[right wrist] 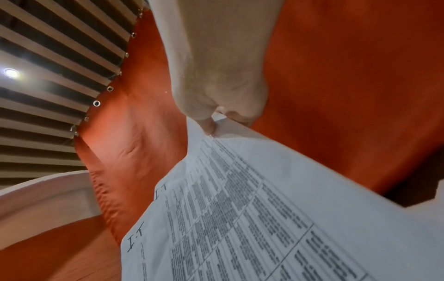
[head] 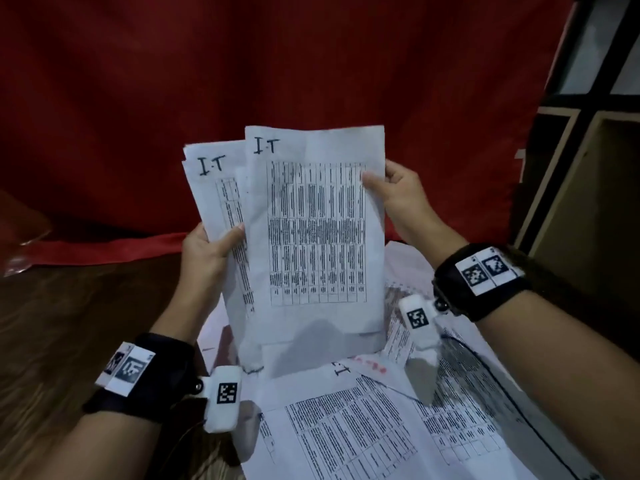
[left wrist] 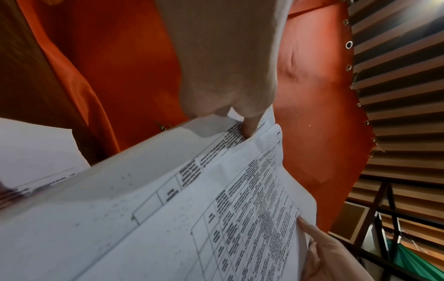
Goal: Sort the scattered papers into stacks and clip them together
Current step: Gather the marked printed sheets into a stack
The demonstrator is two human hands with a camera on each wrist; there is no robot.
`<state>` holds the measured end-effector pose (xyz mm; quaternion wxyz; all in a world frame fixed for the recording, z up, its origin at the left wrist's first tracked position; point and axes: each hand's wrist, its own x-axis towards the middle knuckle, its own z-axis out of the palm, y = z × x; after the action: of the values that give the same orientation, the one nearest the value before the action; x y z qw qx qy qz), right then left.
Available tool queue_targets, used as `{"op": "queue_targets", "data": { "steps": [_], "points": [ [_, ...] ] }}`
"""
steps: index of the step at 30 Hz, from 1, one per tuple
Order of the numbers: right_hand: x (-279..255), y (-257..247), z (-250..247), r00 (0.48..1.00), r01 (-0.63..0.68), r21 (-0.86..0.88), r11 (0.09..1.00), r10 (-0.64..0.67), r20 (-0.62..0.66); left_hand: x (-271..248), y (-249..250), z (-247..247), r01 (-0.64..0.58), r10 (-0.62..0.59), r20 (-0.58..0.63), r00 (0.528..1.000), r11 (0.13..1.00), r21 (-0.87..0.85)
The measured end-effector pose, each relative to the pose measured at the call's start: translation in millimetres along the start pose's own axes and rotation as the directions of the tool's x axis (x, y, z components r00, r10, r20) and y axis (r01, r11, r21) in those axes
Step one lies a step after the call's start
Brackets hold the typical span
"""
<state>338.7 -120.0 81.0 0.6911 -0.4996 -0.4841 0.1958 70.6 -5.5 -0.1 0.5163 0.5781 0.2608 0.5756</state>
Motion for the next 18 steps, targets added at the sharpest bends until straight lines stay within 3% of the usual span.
{"op": "queue_targets", "data": {
  "steps": [4, 10, 18],
  "points": [
    [-6.9, 14.7, 11.1, 0.991, -0.055, 0.029, 0.998, 0.059, -0.117, -6.1, 4.3, -0.3, 0.013, -0.014, -0.006, 1.000, 1.000, -0.026],
    [-12.2, 22.4, 17.2, 0.987, -0.078, 0.031, 0.996, 0.082, -0.141, -16.8, 16.6, 2.3, -0.039, 0.038, 0.021, 0.999, 0.999, 0.037],
    [-17.8, 24.7, 18.1, 0.985, -0.072, 0.025, 0.997, 0.075, -0.154, -21.7, 15.5, 6.5, -0.064, 0.065, 0.027, 0.997, 0.997, -0.035]
  ]
}}
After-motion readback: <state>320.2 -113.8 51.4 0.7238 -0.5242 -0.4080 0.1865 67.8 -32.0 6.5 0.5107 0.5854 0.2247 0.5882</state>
